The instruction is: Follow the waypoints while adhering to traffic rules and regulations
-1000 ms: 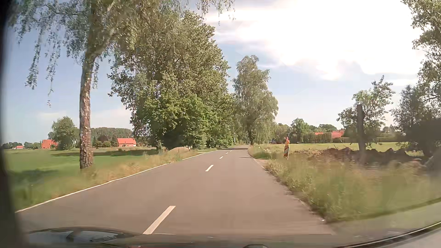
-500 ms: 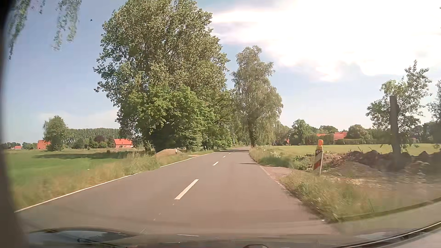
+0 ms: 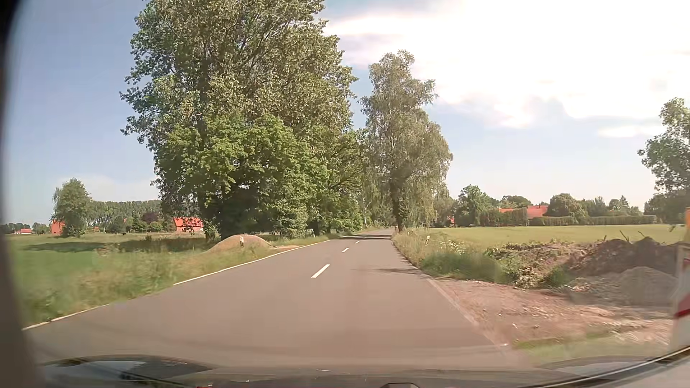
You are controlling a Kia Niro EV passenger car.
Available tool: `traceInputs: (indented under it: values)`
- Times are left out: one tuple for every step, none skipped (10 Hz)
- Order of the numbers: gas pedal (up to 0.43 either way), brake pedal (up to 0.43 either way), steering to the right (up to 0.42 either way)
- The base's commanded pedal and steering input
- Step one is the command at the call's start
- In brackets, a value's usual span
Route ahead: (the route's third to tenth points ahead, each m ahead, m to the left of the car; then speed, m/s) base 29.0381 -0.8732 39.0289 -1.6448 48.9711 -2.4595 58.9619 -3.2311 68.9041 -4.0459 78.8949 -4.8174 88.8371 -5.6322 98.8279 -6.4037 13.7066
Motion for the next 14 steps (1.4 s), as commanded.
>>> traceInputs:
  values:
    - [0.138, 0.000, -0.001]
    - [0.138, 0.000, -0.001]
    - [0.138, 0.000, 0.000]
    - [0.138, 0.000, 0.000]
    - [0.138, 0.000, -0.001]
    - [0.138, 0.000, -0.001]
    - [0.138, 0.000, 0.000]
    - [0.138, 0.000, -0.001]
    - [0.138, 0.000, -0.001]
    - [0.138, 0.000, 0.000]
    - [0.138, 0.000, -0.001]
    - [0.138, 0.000, 0.000]
    - [0.138, 0.000, 0.000]
    - [0.150, 0.000, 0.000]
